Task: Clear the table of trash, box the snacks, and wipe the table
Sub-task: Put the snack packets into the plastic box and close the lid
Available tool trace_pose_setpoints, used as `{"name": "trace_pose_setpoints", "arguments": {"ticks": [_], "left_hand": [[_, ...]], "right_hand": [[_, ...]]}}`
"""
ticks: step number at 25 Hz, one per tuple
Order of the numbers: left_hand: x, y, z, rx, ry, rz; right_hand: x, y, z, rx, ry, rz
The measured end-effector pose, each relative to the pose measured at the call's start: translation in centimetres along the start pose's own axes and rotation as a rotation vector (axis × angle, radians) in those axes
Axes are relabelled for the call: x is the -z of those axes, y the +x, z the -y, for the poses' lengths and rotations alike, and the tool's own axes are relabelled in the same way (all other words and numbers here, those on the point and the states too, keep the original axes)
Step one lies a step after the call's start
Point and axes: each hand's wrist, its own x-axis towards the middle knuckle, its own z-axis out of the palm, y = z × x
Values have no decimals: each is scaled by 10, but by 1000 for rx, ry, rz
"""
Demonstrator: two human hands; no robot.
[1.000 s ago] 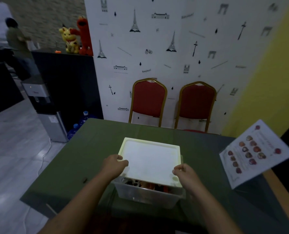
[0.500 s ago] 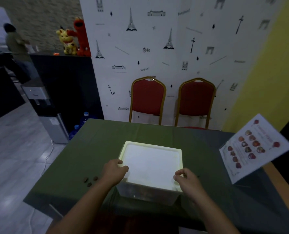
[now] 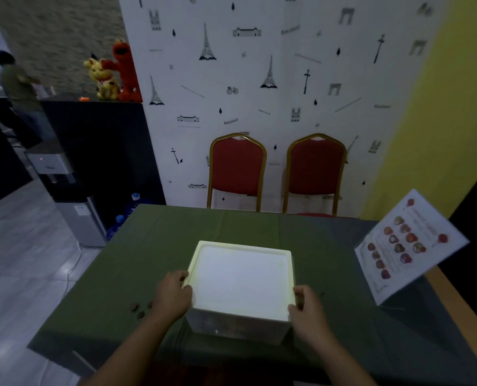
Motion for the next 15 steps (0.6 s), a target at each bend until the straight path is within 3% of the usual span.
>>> {"name": "trace_pose_setpoints", "arguments": {"ticks": [7,15], "left_hand": [[-3,-1,5,166,-358,69],[16,-8,-8,96,-508,-39]], "right_hand": [[-8,-5,-1,-152,260,31],[-15,3,14,-90,360,-26]]}}
